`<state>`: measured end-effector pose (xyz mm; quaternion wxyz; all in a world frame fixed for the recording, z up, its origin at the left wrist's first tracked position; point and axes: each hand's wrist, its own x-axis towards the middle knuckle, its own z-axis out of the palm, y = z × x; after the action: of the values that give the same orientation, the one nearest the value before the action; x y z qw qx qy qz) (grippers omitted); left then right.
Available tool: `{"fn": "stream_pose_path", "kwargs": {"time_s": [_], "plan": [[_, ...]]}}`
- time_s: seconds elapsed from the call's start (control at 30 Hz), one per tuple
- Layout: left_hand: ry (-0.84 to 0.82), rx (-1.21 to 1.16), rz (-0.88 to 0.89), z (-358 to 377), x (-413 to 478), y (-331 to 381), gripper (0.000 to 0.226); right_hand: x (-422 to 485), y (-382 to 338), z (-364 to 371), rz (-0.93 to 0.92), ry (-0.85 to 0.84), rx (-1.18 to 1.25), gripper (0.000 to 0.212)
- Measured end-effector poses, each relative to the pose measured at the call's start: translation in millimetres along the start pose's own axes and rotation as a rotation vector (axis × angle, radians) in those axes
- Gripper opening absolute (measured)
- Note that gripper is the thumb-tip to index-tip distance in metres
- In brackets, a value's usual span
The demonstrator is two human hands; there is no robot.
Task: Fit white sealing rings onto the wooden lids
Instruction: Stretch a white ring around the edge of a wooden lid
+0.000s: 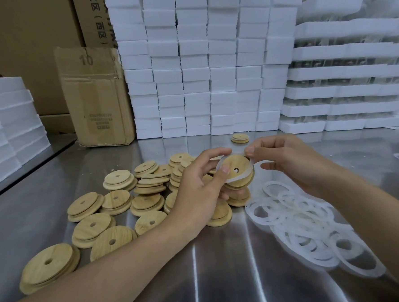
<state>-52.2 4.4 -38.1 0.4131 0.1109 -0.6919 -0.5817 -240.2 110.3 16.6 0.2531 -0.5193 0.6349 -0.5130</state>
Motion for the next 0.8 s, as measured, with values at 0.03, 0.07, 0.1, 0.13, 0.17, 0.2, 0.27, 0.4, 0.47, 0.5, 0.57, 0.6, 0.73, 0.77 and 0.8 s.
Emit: {"fn": "stream_pose_path", "kwargs": {"time_s": [0.03, 0.07, 0.1, 0.13, 0.17, 0.2, 0.27, 0.4, 0.47, 0.5, 0.57, 0.6, 0.73, 0.77, 0.8], "plan": [[0.002, 0.005, -0.001, 0.6, -0.1, 0.4, 0.024, 0.1, -0.2, -0.5, -0.002, 0.002, -0.011, 0.018], [0.004, 0.009, -0.002, 1.0, -0.3, 0.7, 0.024, 0.0, -0.5, -0.8, -0.007, 0.003, -0.022, 0.017], [0.008, 0.014, -0.001, 1.3, -0.3, 1.1, 0.024, -0.1, -0.9, -0.8, -0.015, 0.004, -0.032, 0.016], [0.014, 0.023, 0.000, 1.3, -0.5, 1.5, 0.025, -0.4, -1.4, -0.7, -0.026, 0.004, -0.038, 0.016], [0.018, 0.031, 0.000, 1.3, -0.7, 2.0, 0.026, -0.7, -1.6, -0.4, -0.038, 0.004, -0.041, 0.016], [0.020, 0.036, -0.001, 1.1, -1.0, 2.7, 0.027, -1.2, -1.6, -0.1, -0.048, 0.004, -0.042, 0.015], [0.018, 0.040, -0.001, 0.8, -1.5, 3.6, 0.027, -1.5, -0.7, 1.3, -0.059, 0.008, -0.041, 0.016], [0.034, 0.080, 0.024, 0.0, -1.7, 2.7, 0.027, -1.3, 1.5, 6.5, -0.065, 0.022, -0.035, 0.018], [0.041, 0.115, 0.045, -0.4, -1.9, 2.5, 0.026, -0.9, 1.6, 8.5, -0.067, 0.033, -0.034, 0.018], [0.043, 0.128, 0.056, -0.5, -1.9, 2.5, 0.026, -0.9, 1.4, 9.0, -0.067, 0.037, -0.032, 0.018], [0.045, 0.143, 0.075, -0.6, -2.2, 2.0, 0.024, -1.0, 0.6, 8.8, -0.071, 0.036, -0.036, 0.018], [0.048, 0.146, 0.080, -0.4, -2.5, 1.9, 0.024, -1.1, 0.3, 8.1, -0.075, 0.034, -0.044, 0.018], [0.065, 0.155, 0.088, -0.1, -2.5, 1.9, 0.023, -0.4, 0.5, 5.4, -0.089, 0.038, -0.083, 0.021], [0.067, 0.151, 0.086, 0.1, -2.3, 2.0, 0.022, 0.0, 0.8, 4.6, -0.091, 0.039, -0.094, 0.021], [0.070, 0.145, 0.081, 0.5, -2.3, 2.3, 0.022, 0.3, 1.0, 3.5, -0.090, 0.039, -0.105, 0.021]]}}
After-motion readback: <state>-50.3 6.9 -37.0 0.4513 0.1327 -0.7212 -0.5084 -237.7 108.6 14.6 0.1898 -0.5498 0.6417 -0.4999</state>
